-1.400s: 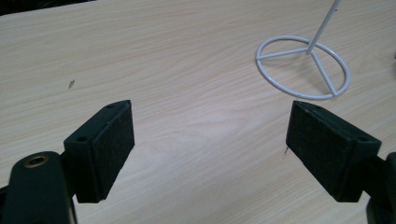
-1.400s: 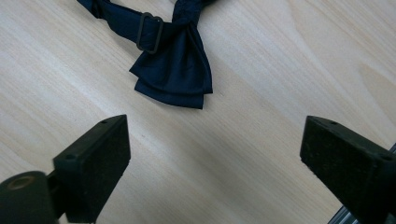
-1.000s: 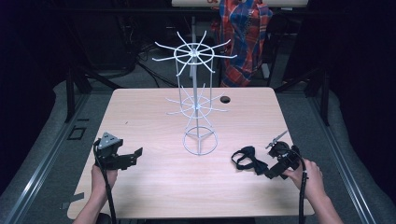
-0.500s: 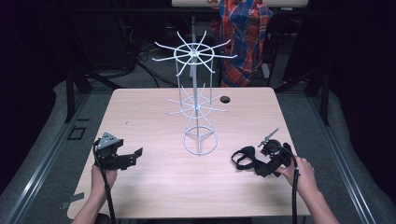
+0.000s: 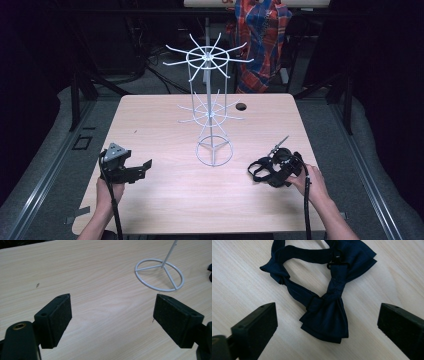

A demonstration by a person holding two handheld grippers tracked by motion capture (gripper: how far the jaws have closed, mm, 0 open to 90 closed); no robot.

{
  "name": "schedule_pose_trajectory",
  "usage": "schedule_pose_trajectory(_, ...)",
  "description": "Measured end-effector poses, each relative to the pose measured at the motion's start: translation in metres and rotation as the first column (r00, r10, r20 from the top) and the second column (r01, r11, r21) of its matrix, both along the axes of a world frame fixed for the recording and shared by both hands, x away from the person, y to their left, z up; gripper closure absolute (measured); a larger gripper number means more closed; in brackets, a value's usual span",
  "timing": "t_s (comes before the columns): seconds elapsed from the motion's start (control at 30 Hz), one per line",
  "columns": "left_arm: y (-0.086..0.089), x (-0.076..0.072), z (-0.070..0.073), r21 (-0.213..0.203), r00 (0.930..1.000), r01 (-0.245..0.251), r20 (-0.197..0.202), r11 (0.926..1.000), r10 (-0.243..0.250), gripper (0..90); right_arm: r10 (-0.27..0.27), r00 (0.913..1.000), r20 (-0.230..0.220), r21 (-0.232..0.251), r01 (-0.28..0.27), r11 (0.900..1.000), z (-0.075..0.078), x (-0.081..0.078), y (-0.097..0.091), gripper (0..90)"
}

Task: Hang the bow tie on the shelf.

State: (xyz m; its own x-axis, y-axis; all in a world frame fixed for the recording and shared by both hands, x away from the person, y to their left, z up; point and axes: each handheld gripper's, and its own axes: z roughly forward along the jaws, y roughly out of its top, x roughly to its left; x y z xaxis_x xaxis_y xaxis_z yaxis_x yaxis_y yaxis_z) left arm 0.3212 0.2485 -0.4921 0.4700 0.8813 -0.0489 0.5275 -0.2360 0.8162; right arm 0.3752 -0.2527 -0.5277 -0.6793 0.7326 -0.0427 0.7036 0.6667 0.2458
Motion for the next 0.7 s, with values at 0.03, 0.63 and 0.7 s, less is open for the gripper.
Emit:
schedule_pose_trajectory(0.03,0.000,0.000,0.000,-0.001,1.0000,-0.001,0.000,1.0000,0.001,15.6,0.013,0.9999,-0.006,0.015,-0.013,0.9998,-0.003,0.002,0.001,4.2)
schedule_pose_trajectory(0.63,0.000,0.000,-0.001,0.000,1.0000,0.001,-0.006,1.0000,-0.001,15.7,-0.068,0.9976,0.011,0.012,0.068,0.9976,-0.018,0.006,0.002,49.7)
schedule_pose_trajectory(0.7,0.000,0.000,-0.001,-0.002,1.0000,0.000,-0.007,1.0000,0.000,15.6,-0.060,0.9981,0.014,-0.011,0.060,0.9981,-0.017,0.006,0.002,51.6)
